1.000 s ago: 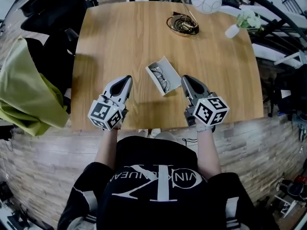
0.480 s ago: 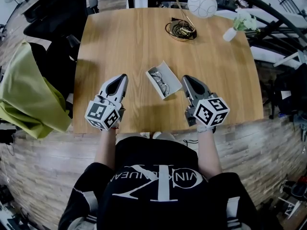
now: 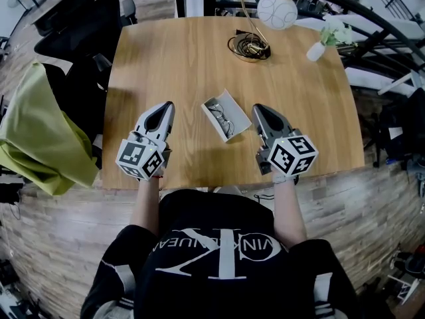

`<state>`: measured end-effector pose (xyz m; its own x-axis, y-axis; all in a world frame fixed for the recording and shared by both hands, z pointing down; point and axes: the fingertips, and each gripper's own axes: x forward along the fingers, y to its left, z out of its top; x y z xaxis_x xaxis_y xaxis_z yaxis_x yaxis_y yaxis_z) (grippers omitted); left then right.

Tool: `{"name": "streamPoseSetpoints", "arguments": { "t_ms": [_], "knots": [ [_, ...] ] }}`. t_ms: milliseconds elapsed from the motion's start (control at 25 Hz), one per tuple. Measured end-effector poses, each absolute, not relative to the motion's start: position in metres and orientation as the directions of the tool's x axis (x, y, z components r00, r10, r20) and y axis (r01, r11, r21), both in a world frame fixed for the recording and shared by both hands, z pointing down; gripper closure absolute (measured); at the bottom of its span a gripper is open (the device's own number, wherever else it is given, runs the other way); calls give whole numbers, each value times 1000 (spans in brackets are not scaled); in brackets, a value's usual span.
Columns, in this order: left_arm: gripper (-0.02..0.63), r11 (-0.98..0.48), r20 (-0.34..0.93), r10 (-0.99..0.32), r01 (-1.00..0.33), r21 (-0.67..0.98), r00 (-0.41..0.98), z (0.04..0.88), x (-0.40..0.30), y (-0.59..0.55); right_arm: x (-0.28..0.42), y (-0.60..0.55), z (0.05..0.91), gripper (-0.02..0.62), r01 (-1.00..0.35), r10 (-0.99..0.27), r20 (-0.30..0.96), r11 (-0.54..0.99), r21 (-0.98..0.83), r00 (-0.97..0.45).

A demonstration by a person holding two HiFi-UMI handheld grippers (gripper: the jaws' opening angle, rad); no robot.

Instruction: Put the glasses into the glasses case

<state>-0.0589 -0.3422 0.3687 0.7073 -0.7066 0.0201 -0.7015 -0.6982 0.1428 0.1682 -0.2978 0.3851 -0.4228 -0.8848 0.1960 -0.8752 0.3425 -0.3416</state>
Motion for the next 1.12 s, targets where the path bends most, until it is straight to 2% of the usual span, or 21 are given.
{"name": "streamPoseSetpoints", "arguments": {
  "t_ms": [1120],
  "knots": [
    [591, -703, 22, -703, -699, 135, 711, 366, -54, -346, 174, -300, 385, 566, -872, -889, 186, 335, -356, -418]
  ]
}}
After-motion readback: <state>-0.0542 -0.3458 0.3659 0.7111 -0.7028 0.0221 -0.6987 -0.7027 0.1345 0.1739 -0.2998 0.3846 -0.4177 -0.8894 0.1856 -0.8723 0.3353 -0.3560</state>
